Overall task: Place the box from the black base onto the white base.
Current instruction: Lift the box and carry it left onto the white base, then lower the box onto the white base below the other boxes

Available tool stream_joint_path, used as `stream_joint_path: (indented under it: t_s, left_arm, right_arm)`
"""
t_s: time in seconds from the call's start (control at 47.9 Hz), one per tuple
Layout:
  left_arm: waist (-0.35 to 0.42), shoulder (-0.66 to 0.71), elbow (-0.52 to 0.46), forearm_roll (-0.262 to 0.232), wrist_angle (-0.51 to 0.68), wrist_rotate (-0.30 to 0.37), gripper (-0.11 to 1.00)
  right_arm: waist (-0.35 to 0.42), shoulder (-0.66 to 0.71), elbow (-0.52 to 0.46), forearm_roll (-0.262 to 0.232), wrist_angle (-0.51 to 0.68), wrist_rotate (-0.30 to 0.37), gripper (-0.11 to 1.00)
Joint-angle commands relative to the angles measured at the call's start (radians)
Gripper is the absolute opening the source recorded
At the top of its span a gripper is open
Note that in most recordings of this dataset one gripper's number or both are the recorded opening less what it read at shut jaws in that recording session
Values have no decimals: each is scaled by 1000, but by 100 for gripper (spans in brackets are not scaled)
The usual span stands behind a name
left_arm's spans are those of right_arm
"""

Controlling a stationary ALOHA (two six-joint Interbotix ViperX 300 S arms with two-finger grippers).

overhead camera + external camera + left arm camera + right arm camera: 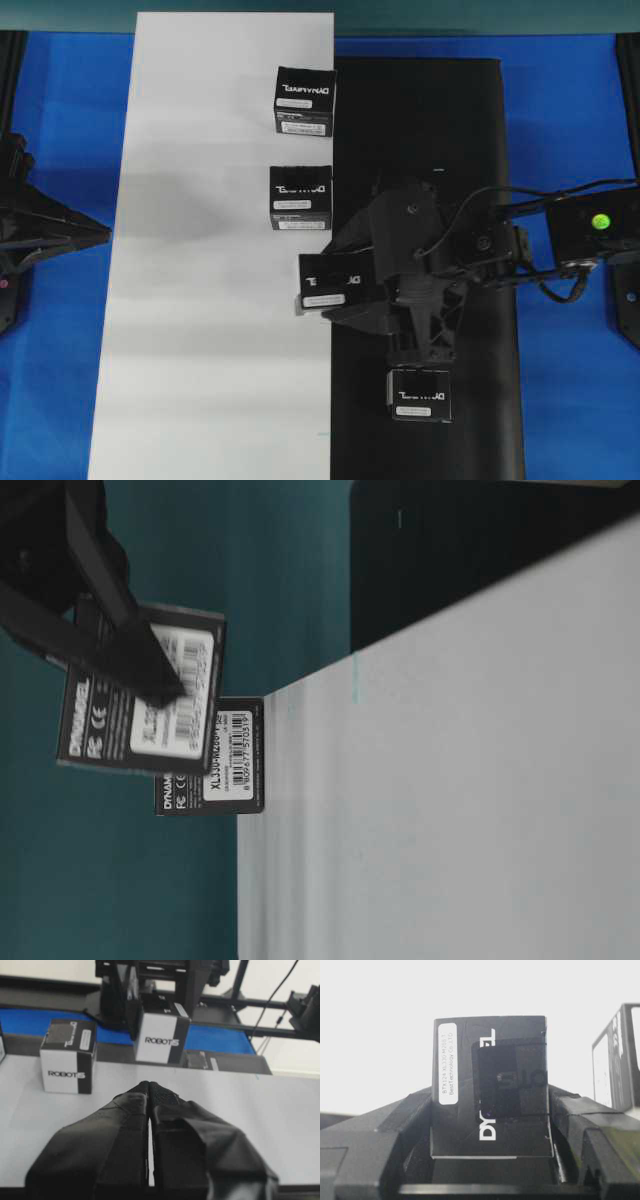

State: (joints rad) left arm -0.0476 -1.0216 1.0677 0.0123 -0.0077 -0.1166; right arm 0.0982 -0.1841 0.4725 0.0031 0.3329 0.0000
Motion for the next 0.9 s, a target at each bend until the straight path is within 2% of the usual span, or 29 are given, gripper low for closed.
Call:
stream_joint_path:
  t_s: [0.0,0.877]
  left_arm:
    - [-3,5,-20,3,-5,-2,0]
    - [-5,3,-15,3,-5,0,0]
  right_arm:
    - [2,15,-15,-2,-28,-2,59]
    - [0,104,-66,2,-28,8,59]
